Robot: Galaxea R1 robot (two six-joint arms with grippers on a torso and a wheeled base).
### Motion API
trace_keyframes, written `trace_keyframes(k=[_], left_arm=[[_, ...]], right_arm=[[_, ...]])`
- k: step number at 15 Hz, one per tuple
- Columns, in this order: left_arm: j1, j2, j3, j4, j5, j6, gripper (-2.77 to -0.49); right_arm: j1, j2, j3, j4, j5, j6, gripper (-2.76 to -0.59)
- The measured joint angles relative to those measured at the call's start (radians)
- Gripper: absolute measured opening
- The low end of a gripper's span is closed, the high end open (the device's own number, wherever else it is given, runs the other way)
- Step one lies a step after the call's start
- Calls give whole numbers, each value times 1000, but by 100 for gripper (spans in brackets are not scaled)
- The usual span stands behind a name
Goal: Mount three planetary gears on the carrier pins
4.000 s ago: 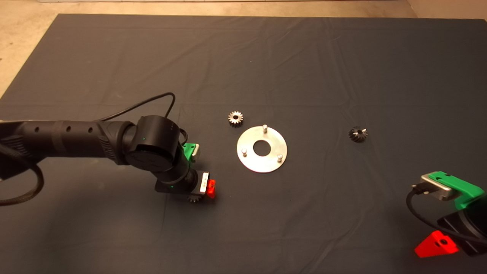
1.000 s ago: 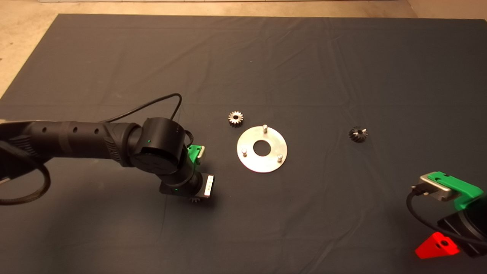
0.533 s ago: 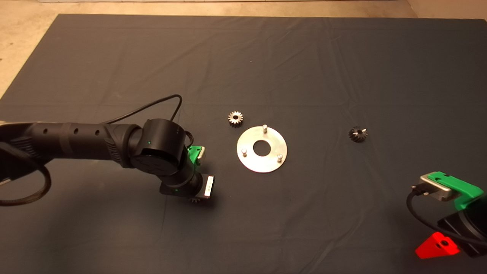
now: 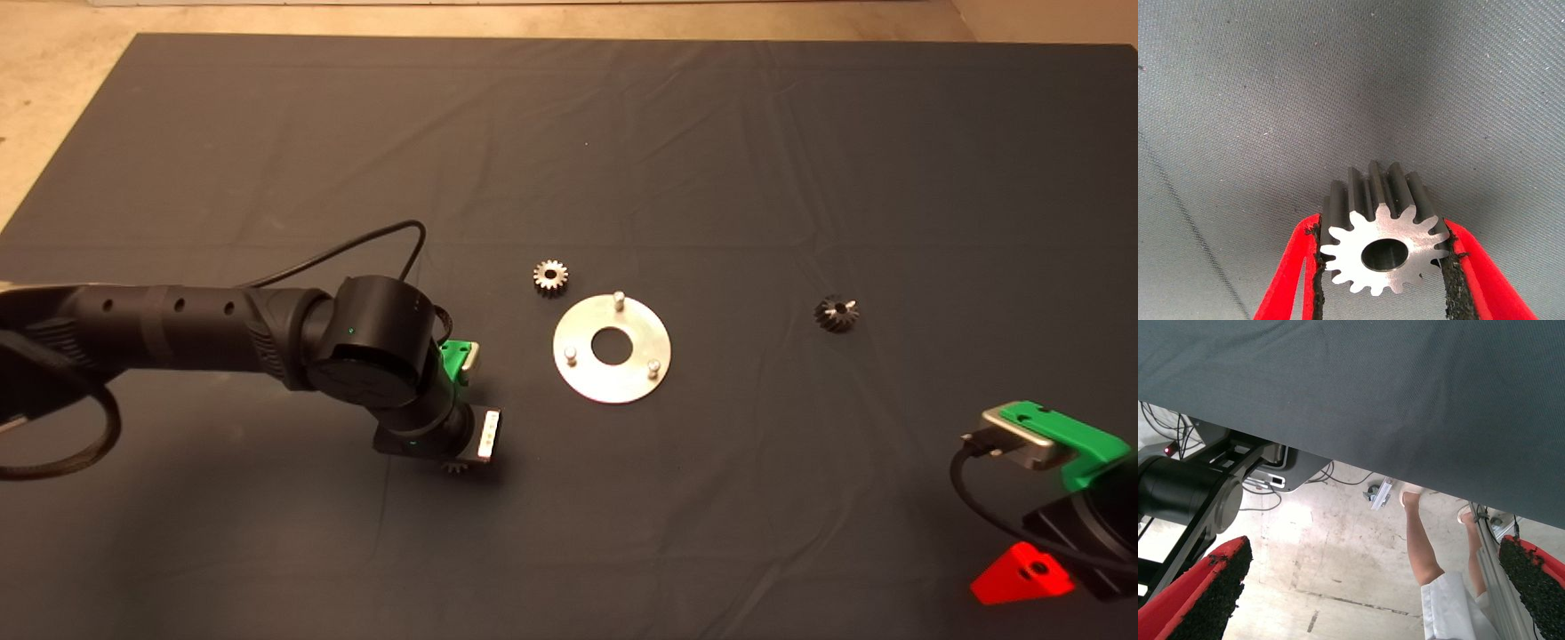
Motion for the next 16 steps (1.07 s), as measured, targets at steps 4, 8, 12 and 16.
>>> trace_keyframes(k=[4, 8, 12, 16], left_arm=[[-37, 73, -95, -65, 15, 18, -237], [-106, 133, -175, -83, -17, 34, -238], [-182, 141, -231, -135, -10, 40, -238], [-205, 177, -251, -177, -10, 44, -238]], right_arm=[[2, 0, 0, 0, 1, 0, -61], [2, -1, 0, 0, 0, 0, -61], [2, -1, 0, 1, 0, 0, -61], [2, -1, 0, 1, 0, 0, -61]])
